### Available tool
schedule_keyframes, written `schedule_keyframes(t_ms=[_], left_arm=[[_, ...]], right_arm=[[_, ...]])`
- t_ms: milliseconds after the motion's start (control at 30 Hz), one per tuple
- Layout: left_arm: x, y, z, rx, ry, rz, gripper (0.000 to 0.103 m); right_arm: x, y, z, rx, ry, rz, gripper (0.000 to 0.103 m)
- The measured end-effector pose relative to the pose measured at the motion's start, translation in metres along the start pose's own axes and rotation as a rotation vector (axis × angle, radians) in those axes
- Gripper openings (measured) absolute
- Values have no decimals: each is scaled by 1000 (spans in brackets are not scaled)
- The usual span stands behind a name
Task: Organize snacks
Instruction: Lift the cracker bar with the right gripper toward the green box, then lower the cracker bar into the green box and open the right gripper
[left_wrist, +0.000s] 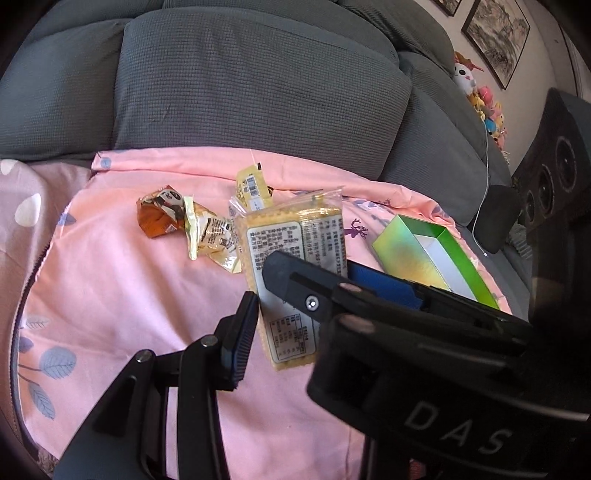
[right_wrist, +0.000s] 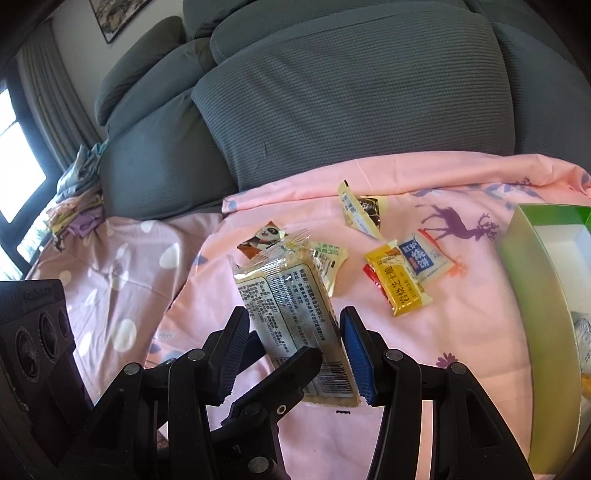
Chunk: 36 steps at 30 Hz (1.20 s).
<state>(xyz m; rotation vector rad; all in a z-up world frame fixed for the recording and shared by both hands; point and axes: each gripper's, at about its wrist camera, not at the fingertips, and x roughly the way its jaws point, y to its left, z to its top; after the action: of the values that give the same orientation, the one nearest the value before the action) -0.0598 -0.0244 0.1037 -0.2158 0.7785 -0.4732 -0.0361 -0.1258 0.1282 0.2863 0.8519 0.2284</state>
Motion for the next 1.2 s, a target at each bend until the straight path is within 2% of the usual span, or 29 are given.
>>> schedule_keyframes(t_ms=[333,767,933,1200], left_arm=[[0,-1,-1,2,-10,-12,36],[-4,-7,-1,28,-42,18,36],[-10,-21,4,59,-70,21,36],[-16,-58,15,123,-113,-12,36]], right_arm=[[-6,1,-4,24,-49,-17,55],[-6,-1,-4,25,-52,1,55],[-21,-3,-1,13,-77,4,55],[-63,-19,6,8,-167,-17,55]])
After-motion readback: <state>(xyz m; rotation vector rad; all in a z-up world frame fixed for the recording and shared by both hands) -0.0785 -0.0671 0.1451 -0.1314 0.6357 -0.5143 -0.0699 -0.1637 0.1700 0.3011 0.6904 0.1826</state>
